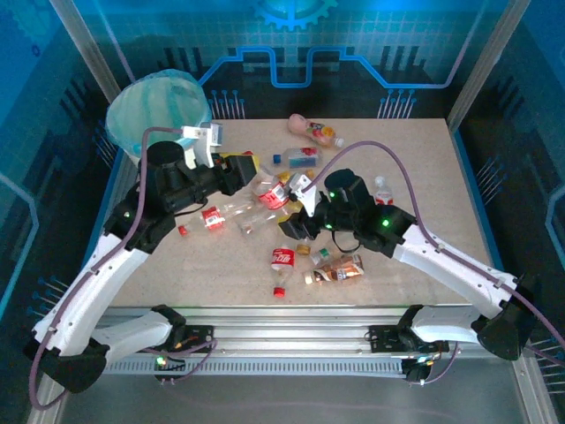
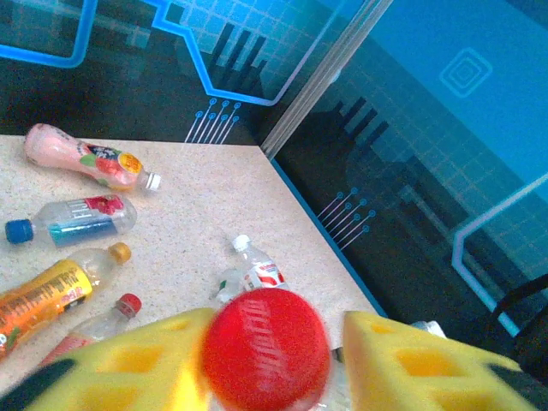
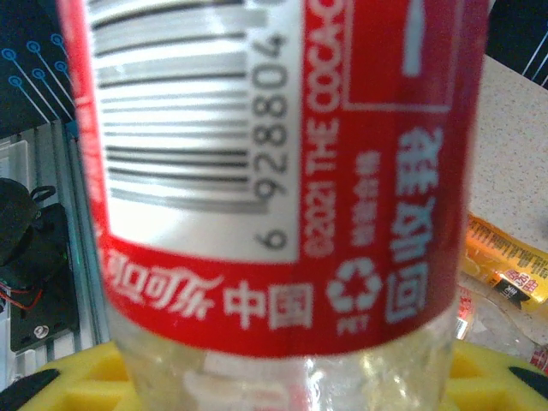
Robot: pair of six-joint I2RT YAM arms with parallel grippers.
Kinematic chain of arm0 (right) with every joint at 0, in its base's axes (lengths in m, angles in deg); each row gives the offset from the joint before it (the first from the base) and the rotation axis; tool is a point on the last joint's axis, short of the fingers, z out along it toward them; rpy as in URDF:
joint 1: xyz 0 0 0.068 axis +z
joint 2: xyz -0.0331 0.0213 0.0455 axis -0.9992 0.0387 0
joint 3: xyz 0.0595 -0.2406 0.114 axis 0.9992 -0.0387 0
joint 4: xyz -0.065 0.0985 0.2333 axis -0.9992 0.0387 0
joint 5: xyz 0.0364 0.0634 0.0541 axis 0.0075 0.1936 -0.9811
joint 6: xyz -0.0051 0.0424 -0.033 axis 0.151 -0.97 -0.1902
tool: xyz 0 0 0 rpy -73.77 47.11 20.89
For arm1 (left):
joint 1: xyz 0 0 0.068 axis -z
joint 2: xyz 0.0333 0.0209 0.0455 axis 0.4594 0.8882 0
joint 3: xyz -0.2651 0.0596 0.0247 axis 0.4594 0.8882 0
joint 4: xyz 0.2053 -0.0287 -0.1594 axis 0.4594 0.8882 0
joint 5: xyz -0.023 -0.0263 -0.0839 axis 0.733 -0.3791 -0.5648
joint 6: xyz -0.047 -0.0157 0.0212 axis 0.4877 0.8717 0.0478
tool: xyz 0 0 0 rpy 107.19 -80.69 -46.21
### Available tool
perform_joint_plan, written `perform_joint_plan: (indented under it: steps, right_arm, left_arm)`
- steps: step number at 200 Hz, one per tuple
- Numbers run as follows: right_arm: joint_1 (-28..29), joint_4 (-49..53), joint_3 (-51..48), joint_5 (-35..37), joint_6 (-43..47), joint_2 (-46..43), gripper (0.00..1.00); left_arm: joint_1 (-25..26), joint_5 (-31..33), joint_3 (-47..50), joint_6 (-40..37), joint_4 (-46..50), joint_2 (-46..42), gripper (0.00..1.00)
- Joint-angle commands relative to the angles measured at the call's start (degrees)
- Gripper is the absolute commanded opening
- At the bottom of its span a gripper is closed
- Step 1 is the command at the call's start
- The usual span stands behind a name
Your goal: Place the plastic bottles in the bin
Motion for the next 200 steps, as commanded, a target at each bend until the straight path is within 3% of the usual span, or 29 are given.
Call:
perform_joint_plan:
  steps: [1, 15, 31, 42, 85, 110, 135, 158, 200]
  right_arm:
    - [1.3, 0.1, 1.1, 0.8, 0.9, -1.5, 0.51]
    - [1.3, -0.1, 0.9, 1.0, 0.7, -1.7, 0.51]
    - [1.4, -0.2, 1.0, 0.8, 0.5, -1.6, 0.51]
    - [1.6, -0.5, 1.1, 0.6, 0.6, -1.5, 0.51]
    - [2.2, -0.2, 1.2, 1.0, 1.1, -1.1, 0.51]
    - [2.1, -0.4, 1.3, 2.2, 1.0, -1.3, 0.59]
    - [2.1, 0.2, 4.8, 7.0, -0.4, -0.6, 0.85]
    - [2.1, 1.6, 11.2, 8.2, -0.6, 0.8, 0.99]
    - [2.1, 4.8, 24.8, 10.3, -5.2, 8.4, 1.00]
  left_arm:
    - [-0.2, -0.4, 0.9, -0.1, -1.2, -0.5, 0.33]
    - [-0.1, -0.7, 1.3, 0.2, -1.2, -0.6, 0.33]
    - [-0.1, -0.9, 1.6, 0.3, -1.1, -0.6, 0.53]
    - [-0.1, -1.1, 1.4, 0.3, -0.7, -0.6, 0.54]
    - [-0.1, -0.3, 2.1, 0.2, -0.3, -1.4, 0.17]
    - [-0.1, 2.2, 2.2, -0.3, -0.1, -2.4, 0.00]
    - [-0.1, 6.3, -1.1, -2.6, 1.1, -2.4, 0.00]
    - [-1.3, 13.2, -8.0, -6.0, 5.7, -0.7, 0.00]
    - [-11.4, 13.9, -22.4, -6.4, 10.0, 5.6, 0.00]
